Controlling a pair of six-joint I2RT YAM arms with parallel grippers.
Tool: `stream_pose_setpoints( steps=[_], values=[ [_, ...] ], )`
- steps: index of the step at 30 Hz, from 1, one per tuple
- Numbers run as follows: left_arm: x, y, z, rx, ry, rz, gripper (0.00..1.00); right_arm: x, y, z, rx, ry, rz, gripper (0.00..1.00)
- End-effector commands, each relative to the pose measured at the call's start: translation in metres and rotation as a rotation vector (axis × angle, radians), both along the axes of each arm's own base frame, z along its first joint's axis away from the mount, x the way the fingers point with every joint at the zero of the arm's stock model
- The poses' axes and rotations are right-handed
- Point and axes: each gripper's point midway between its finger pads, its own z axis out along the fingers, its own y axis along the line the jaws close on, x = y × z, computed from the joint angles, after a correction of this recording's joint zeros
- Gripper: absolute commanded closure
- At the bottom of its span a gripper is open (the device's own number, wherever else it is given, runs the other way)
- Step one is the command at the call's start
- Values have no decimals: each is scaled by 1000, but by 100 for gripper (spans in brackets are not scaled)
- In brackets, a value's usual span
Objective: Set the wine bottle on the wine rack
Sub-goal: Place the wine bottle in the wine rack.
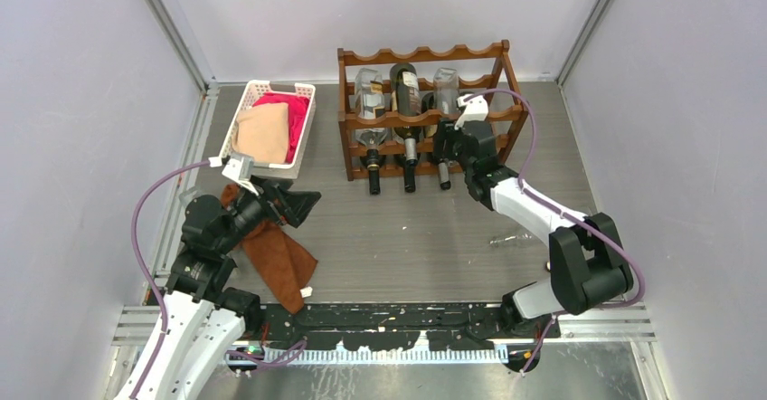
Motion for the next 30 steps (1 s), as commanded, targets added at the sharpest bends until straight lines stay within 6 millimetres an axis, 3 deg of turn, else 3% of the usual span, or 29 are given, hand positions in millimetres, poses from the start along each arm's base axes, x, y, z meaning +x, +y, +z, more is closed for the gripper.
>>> stream_pose_setpoints(
  steps=[1,8,19,30],
  values=[
    [-2,-3,11,-26,-42,-17,3,25,-2,68,52,-231,-49,89],
    [-3,-4,10,-30,-44,-26,3,35,4,62,49,-232,-37,87],
    [-8,-4,15,-40,-78,-34,3,37,5,56,38,-229,-23,57],
    [-12,-4,23,-57,-115,-42,3,36,0,68,113,-255,-11,52]
  ],
)
